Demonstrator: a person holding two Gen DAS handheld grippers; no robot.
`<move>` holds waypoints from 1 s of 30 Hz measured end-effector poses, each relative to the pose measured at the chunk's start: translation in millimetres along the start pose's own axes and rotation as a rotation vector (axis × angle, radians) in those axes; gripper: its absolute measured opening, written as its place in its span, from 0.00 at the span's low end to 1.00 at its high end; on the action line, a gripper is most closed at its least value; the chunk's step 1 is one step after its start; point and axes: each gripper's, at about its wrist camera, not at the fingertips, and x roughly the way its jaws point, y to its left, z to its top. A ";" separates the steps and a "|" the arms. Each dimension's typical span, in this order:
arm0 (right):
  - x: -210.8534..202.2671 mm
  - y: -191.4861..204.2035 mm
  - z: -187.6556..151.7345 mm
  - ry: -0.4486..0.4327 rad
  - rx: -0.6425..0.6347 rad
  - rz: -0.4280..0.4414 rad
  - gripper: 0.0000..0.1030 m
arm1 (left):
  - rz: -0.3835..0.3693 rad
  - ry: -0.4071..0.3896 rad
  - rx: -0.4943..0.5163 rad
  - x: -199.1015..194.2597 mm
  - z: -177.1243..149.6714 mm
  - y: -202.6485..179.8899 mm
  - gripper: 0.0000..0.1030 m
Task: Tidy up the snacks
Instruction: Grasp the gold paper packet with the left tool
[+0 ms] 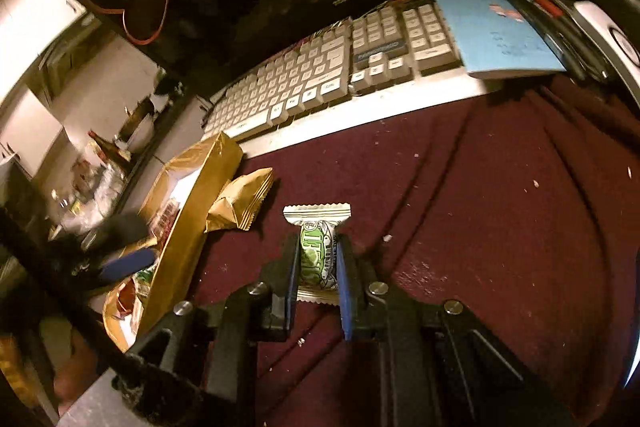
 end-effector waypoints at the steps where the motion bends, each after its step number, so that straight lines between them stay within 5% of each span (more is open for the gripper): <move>1: 4.1 1.2 3.4 -0.006 0.005 0.000 0.15 | 0.011 0.016 -0.028 7.7 6.8 0.0 0.87; 11: 5.2 7.8 3.3 -0.040 -0.011 0.027 0.15 | 0.263 0.058 -0.190 66.7 44.0 -11.2 0.85; 16: 8.0 8.6 3.3 -0.040 -0.012 0.039 0.15 | 0.421 0.057 -0.150 86.5 36.7 -19.6 0.80; 18: 7.7 8.2 2.6 -0.040 -0.012 0.041 0.15 | 0.449 0.046 -0.101 87.1 30.0 -23.0 0.68; 26: 8.4 8.2 3.3 -0.041 -0.013 0.050 0.15 | 0.345 0.023 0.083 60.9 -7.2 -22.0 0.52; 30: 7.2 7.8 2.2 -0.047 -0.011 0.055 0.15 | 0.246 0.068 0.292 41.9 -44.7 -36.6 0.53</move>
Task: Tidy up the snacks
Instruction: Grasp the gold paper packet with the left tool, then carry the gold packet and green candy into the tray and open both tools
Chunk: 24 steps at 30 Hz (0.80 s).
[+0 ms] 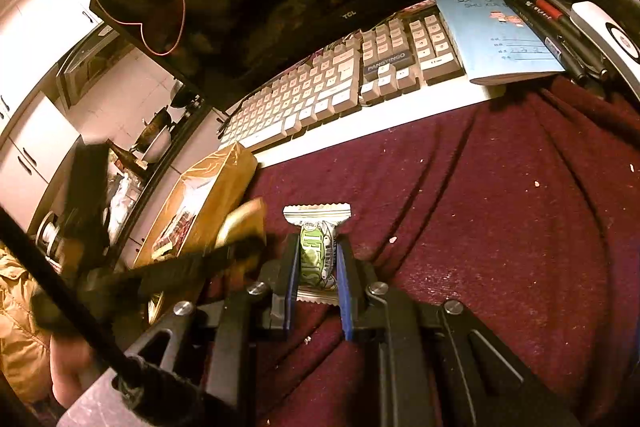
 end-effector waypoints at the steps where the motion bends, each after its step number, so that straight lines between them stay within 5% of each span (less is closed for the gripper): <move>1: -0.5 -0.6 0.0 -0.003 0.004 0.003 0.15 | 0.001 0.002 0.039 -2.8 -5.8 -3.8 0.55; 5: -1.6 -2.7 -0.4 -0.008 0.019 0.004 0.15 | -0.091 0.084 0.101 -17.0 -27.4 -6.9 0.64; 9: -1.2 -2.3 -1.1 -0.007 0.020 0.002 0.15 | -0.157 0.024 0.071 -34.0 -22.4 2.1 0.78; 17: -2.6 -1.6 -2.6 -0.009 0.022 -0.002 0.15 | -0.132 0.086 0.096 -5.8 -14.3 -5.9 0.78; 24: -0.7 0.9 -3.4 -0.002 0.014 -0.012 0.15 | -0.129 0.024 0.072 -9.8 -27.1 0.2 0.66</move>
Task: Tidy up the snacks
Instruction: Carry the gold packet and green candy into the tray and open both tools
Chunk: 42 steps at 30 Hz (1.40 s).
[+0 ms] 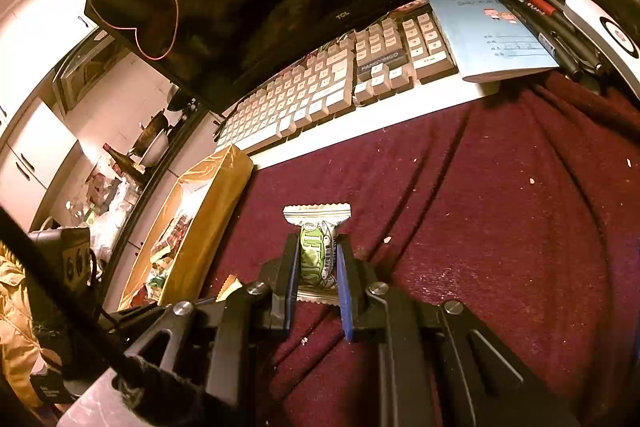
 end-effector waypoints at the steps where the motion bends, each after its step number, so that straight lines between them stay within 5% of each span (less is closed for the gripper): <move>1: 0.0 0.3 -0.1 0.001 -0.002 0.001 0.15 | -0.004 -0.012 -0.003 -3.1 -2.5 2.1 0.61; 2: -0.1 0.9 -0.3 0.002 -0.004 0.002 0.15 | -0.003 -0.038 0.000 -8.5 -5.2 1.2 0.56; 14: 1.3 13.0 -1.2 0.008 -0.080 0.030 0.15 | -0.151 -0.201 -0.180 -65.2 -27.0 33.3 0.53; 18: 6.8 37.3 -3.7 0.041 -0.163 0.026 0.15 | -0.121 -0.295 -0.269 -100.7 -24.6 71.5 0.53; 24: 26.6 103.3 18.6 0.115 -0.223 0.145 0.15 | -0.064 -0.349 -0.380 -114.7 -7.2 136.8 0.53; 30: 85.9 155.9 47.9 0.195 -0.285 0.136 0.15 | -0.098 -0.299 -0.449 -88.0 27.0 183.1 0.53; 42: 176.7 157.4 74.9 0.304 -0.249 0.005 0.15 | -0.106 -0.165 -0.502 -33.2 49.9 212.5 0.53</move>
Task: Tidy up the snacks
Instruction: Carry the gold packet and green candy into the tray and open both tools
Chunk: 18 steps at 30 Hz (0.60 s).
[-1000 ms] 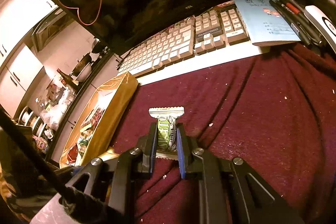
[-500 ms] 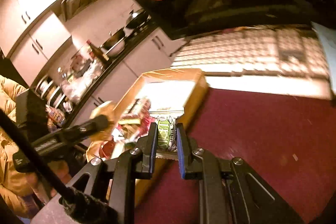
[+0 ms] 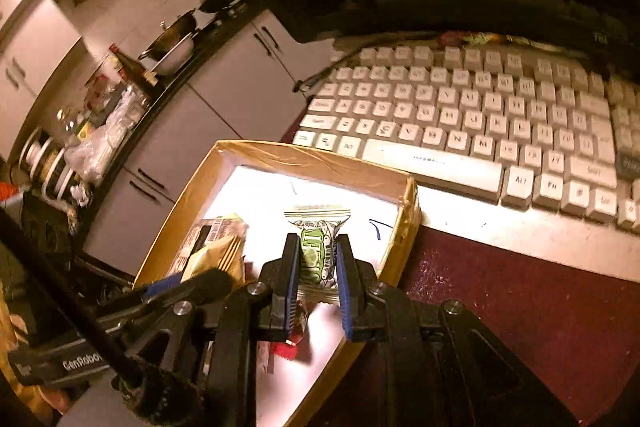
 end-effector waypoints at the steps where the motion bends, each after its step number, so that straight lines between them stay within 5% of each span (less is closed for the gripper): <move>1: 1.4 -1.0 0.5 0.006 0.006 0.002 0.15 | -0.003 0.002 0.003 0.4 0.4 -0.4 0.53; 18: 21.7 5.5 11.8 0.021 0.003 -0.064 0.21 | 0.073 0.036 0.007 19.3 12.4 -6.0 0.63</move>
